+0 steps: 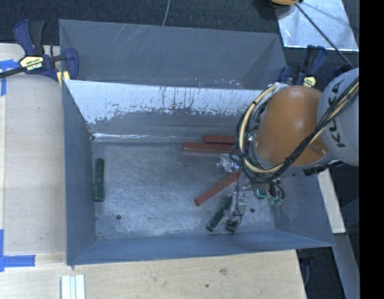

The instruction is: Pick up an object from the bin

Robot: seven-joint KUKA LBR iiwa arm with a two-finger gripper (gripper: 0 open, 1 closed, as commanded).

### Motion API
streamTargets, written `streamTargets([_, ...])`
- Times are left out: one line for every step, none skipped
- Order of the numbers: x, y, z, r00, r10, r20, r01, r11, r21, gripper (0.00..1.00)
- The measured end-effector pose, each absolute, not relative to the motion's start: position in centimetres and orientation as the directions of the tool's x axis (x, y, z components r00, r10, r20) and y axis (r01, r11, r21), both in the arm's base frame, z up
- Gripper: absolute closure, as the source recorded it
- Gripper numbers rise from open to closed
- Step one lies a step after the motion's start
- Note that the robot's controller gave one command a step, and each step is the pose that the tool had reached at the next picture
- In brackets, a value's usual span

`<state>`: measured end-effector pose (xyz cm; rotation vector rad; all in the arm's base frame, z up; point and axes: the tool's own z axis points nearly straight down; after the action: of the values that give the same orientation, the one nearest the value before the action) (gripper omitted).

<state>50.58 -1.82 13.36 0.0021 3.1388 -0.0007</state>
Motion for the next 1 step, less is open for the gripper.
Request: streamTargets([52.05,-1.44,7.23,-0.998,-0.062,-0.006,-0.062,0.998,0.0,1.0])
